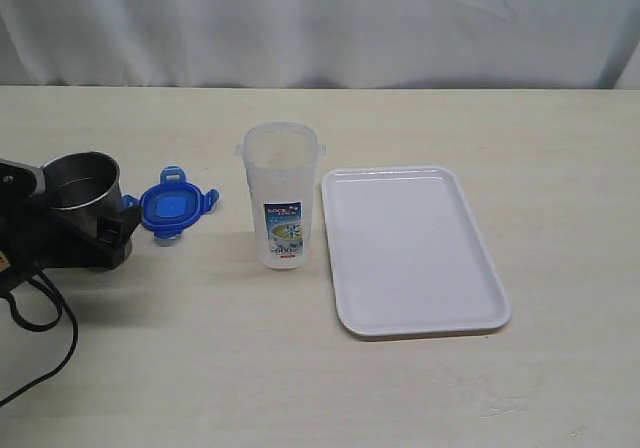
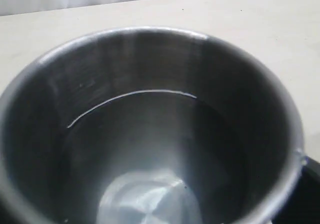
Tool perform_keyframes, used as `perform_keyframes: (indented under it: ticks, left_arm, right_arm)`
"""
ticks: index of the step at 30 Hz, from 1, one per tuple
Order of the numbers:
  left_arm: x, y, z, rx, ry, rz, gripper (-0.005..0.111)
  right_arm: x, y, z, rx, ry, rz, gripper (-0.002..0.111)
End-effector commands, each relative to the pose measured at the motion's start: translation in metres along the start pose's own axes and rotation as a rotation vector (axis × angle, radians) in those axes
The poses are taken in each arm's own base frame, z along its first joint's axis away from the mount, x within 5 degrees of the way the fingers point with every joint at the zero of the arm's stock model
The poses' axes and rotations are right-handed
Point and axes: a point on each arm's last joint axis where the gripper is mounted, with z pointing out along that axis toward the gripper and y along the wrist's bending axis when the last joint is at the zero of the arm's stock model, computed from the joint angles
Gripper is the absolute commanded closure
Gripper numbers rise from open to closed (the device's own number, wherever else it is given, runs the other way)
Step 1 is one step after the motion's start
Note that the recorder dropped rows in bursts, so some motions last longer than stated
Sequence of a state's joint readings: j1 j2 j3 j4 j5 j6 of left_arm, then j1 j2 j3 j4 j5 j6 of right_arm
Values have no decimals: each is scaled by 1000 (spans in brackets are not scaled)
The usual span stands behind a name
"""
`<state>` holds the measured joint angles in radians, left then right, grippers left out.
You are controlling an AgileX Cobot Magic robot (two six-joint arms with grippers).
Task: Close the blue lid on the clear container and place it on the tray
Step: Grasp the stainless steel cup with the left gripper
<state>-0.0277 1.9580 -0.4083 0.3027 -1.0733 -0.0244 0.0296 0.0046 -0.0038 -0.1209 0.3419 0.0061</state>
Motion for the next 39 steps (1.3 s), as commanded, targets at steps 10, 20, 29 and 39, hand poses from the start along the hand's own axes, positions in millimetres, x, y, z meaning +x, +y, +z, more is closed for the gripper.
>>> perform_keyframes:
  ticks: [10, 20, 29, 39]
  left_arm:
    - [-2, -2, 2, 6, -12, 5, 3]
    - [-1, -3, 2, 20, -12, 10, 3]
    - [-1, -3, 2, 24, -12, 12, 3]
    - [-1, -3, 2, 24, -12, 12, 3]
  right_arm:
    - [1, 0, 0, 2, 1, 7, 104]
    - [1, 0, 0, 2, 1, 7, 104]
    - [1, 0, 0, 2, 1, 7, 104]
    - [1, 0, 0, 2, 1, 7, 104]
